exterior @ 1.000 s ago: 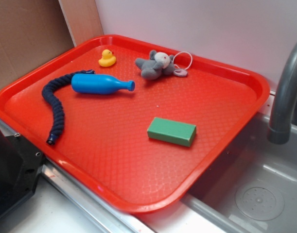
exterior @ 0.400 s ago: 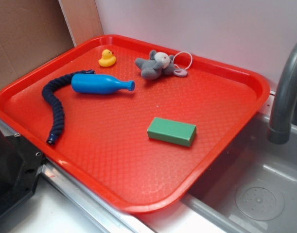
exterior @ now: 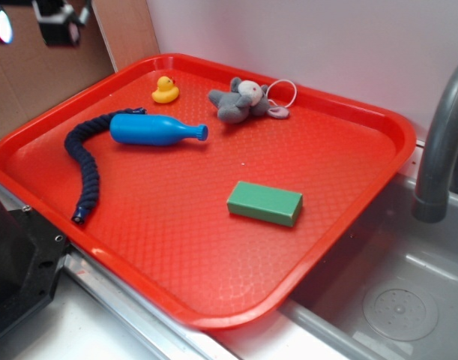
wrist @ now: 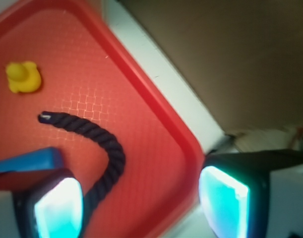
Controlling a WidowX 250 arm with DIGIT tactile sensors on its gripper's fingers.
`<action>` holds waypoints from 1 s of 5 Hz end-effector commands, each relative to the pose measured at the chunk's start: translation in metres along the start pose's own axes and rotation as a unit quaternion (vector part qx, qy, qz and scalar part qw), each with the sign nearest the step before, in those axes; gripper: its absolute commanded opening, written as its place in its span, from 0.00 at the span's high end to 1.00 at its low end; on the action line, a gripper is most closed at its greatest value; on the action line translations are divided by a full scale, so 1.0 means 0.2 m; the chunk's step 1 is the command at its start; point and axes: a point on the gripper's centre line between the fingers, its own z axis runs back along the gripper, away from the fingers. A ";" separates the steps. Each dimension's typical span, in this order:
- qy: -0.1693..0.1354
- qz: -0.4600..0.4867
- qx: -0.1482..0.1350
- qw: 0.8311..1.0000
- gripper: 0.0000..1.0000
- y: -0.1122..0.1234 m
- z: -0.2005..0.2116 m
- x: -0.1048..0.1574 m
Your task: Grab the blue rope.
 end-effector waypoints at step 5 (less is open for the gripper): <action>0.075 -0.032 0.026 0.996 1.00 0.07 -0.53 -0.02</action>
